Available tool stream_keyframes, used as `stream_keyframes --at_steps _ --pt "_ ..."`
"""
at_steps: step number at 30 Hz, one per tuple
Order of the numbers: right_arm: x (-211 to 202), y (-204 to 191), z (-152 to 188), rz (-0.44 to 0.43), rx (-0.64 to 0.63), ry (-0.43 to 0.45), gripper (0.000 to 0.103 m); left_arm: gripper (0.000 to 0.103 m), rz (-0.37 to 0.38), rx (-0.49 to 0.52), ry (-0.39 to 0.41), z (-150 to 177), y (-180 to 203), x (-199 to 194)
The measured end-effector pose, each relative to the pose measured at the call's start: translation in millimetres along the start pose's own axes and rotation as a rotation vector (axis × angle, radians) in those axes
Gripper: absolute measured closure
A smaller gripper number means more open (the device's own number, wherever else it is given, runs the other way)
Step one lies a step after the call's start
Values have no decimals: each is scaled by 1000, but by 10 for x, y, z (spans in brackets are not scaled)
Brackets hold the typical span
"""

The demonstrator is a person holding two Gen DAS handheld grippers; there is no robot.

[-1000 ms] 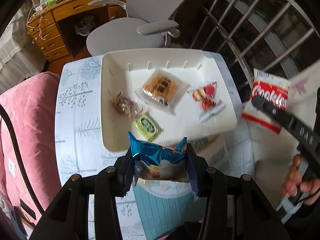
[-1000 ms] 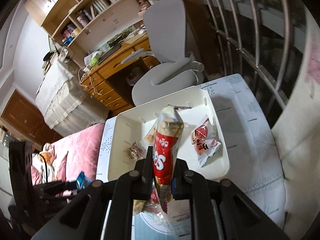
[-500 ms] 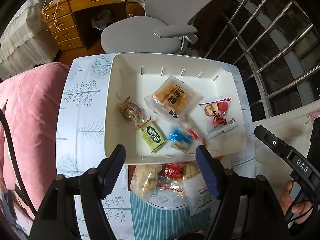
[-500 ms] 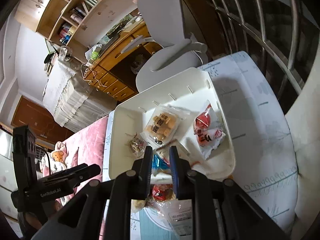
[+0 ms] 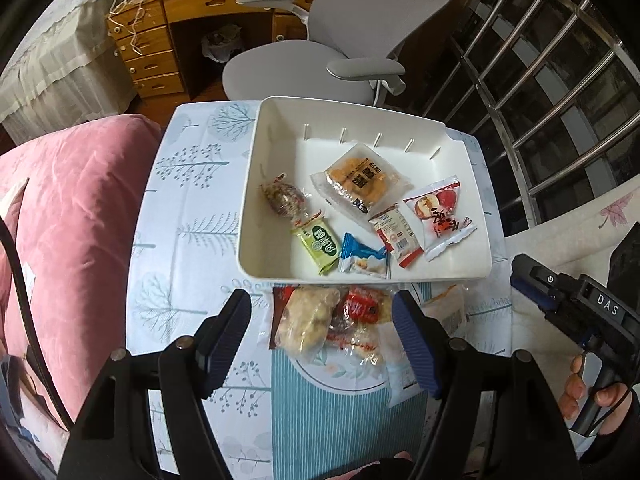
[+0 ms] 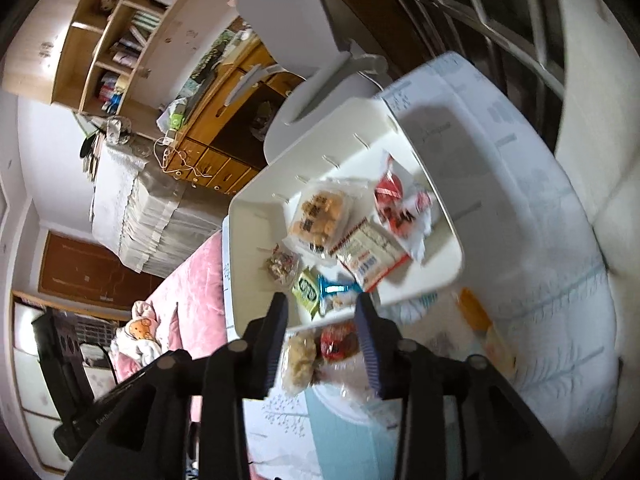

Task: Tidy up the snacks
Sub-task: 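Open the left tool to drop the blue snack while the right releases the Cookies packet, then grasp the clear puff bag with the left tool while the right grasps the large blue-printed bag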

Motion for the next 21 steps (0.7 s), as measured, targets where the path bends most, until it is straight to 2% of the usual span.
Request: stream_keyframes --at_steps 5,10,18,21 --pt "-58 161 187 16 128 -44 53 30 3 3 27 156 -61 -166" --pt "-24 386 375 79 276 -91 34 26 4 -3 38 287 -124 -194" --pt "135 733 642 176 484 -138 17 25 23 -32 4 517 -253 -20" --pt "219 807 737 210 547 -142 14 24 29 -40 -20 601 -312 101"
Point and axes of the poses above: each gripper's, at about its wrist camera, not at the fingertips, and x roughly the way its jaws point, y to its right, z to its underside, the point moved 3 cm from there along x, roughly the way its jaws point, and after that the axes turned 12 degrees about y, right-handed, at the moved point
